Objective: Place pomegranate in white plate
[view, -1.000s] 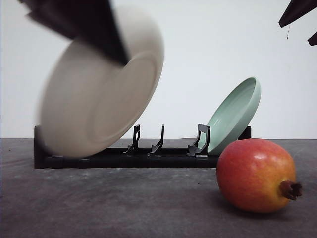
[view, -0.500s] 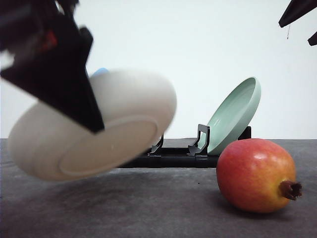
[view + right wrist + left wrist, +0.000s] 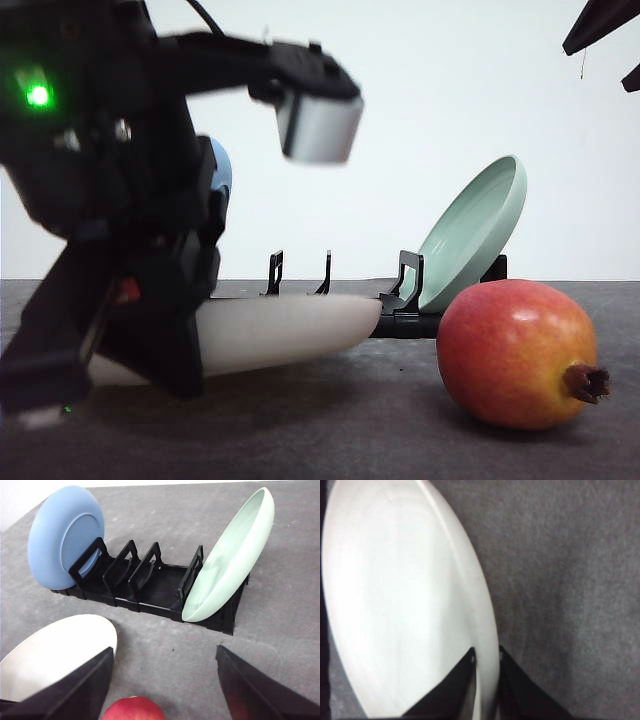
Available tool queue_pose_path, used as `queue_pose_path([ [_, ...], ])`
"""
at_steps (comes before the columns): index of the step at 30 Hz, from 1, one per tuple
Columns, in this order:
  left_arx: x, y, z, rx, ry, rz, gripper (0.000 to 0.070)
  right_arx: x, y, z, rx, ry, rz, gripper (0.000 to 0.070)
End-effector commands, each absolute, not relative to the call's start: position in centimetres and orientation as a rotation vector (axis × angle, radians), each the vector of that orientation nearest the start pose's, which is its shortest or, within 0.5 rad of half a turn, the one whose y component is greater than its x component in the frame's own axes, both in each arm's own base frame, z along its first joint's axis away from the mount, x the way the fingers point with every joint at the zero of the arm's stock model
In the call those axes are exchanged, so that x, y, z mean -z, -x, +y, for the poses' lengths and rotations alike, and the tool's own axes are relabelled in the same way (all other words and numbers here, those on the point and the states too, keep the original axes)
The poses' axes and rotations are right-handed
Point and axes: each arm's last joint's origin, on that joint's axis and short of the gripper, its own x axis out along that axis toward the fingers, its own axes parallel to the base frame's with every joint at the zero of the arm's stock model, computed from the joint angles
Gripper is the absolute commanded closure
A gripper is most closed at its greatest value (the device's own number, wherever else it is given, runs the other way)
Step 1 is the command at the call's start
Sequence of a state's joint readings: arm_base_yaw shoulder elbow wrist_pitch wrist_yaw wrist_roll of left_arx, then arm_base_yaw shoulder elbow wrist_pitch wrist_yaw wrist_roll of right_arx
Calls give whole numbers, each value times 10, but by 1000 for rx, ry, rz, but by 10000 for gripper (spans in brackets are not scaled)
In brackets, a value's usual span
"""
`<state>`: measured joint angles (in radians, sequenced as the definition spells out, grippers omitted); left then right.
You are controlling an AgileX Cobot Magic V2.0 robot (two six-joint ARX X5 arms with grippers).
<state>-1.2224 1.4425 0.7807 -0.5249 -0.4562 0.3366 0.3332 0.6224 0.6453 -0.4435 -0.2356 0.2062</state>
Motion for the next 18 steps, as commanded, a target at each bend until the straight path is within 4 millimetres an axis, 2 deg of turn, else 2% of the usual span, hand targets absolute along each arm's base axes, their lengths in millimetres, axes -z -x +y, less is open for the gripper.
queue_pose_path([
  [1, -172, -96, -236, 843, -1209, 726, 587, -290, -127, 52, -523, -172, 459, 288],
  [4, -172, -94, -237, 834, -1186, 731, 443, -290, -127, 52, -523, -172, 459, 288],
  [7, -179, -93, -235, 817, -1135, 754, 378, -290, -127, 52, -523, -172, 459, 288],
  [11, -198, -94, -230, 854, -995, 821, 378, -290, -127, 52, -522, -171, 459, 288],
  [18, -239, -111, -201, 921, -551, 874, 376, -290, -127, 52, -521, -172, 459, 288],
])
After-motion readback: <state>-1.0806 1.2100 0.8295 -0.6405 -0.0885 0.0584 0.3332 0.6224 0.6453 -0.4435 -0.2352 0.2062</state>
